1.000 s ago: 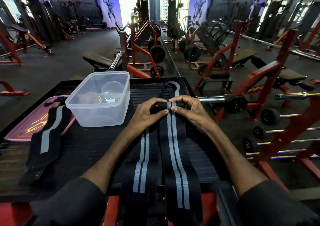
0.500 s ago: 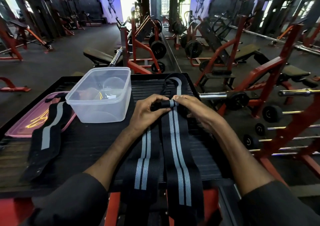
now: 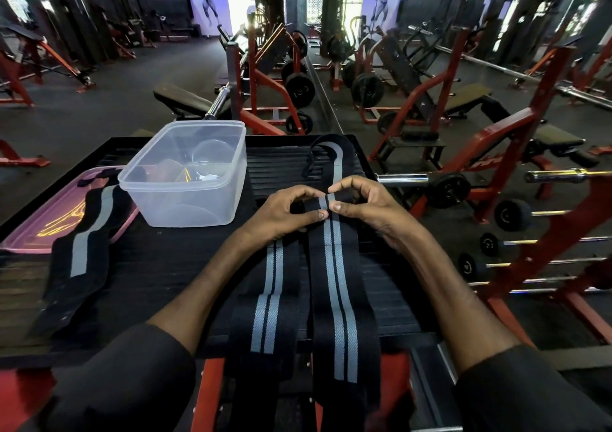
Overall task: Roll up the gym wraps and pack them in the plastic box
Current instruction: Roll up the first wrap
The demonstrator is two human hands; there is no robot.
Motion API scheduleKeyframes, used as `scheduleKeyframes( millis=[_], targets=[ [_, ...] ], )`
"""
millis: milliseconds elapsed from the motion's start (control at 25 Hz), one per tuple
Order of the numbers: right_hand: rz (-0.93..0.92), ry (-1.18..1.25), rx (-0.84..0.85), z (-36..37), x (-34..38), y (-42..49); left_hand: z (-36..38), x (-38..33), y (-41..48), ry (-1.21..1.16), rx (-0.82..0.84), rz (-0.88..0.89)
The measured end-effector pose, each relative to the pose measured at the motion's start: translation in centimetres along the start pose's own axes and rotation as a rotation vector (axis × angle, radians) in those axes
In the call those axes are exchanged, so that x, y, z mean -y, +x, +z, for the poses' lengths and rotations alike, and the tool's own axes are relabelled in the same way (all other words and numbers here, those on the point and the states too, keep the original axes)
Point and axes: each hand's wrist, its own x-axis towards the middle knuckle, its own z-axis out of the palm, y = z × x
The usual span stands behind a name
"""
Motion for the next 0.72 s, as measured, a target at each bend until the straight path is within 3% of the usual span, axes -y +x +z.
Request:
scheduleKeyframes(
  millis=[120, 280, 360, 480, 720],
  targets=[
    [0.072, -0.001, 0.036, -0.2, 0.2, -0.3, 0.1, -0.1, -0.5, 0.080, -0.041, 0.084],
    [0.235, 0.191, 0.002, -0.1, 1.0, -0.5, 0.8, -0.7, -1.2, 0.174, -0.106, 0.256],
    [0.278, 0.103, -0.059, -0.1, 0.9, -0.6, 1.0, -0.8, -1.4, 0.238, -0.152, 0.346],
    [0.280, -0.054, -0.007, -0.1, 0.2, -1.8, 1.3, -0.8, -1.6, 0.293, -0.204, 0.437],
    [0.057, -0.065, -0.059, 0.2, 0.3, -3.8, 1.2, -1.4, -2.2, 0.141, -0.037, 0.197]
  ],
)
